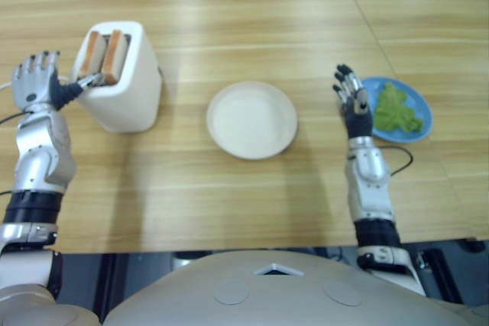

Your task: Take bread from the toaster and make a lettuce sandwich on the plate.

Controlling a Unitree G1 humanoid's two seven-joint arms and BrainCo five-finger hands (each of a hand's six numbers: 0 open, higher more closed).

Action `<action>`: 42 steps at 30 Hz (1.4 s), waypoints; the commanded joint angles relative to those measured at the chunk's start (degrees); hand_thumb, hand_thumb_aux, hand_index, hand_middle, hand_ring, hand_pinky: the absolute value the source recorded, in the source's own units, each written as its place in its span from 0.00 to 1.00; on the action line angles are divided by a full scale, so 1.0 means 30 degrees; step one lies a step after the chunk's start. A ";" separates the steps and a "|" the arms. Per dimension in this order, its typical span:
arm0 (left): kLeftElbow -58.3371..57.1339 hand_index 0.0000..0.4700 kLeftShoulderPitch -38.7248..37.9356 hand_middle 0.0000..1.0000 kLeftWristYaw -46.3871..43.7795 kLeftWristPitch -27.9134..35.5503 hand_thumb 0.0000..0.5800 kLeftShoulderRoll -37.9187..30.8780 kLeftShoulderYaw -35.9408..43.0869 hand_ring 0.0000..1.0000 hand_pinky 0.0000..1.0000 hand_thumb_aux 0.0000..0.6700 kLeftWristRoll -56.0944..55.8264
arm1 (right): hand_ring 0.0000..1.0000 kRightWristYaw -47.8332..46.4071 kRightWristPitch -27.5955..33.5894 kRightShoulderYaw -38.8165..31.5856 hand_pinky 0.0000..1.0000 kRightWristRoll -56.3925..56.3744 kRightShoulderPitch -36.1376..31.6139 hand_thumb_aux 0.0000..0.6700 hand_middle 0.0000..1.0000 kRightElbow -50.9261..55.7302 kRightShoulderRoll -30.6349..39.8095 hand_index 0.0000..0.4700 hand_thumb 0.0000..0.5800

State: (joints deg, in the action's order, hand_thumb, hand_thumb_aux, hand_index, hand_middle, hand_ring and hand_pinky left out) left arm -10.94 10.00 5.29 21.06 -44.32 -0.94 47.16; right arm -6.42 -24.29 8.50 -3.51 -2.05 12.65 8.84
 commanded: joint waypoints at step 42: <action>1.0075 0.98 0.0704 1.00 0.4909 -0.4516 1.00 0.1885 -0.7460 1.00 1.00 1.00 -0.4679 | 0.00 -0.0005 0.0406 -0.0200 0.00 0.0177 0.0351 0.00 0.00 0.0207 0.0061 0.00 0.00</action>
State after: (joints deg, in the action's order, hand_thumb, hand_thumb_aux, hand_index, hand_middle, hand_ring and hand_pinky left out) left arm 15.79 11.52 19.07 10.33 -40.15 -19.84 37.44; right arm -6.40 -23.73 8.51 -3.49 -1.23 12.78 9.16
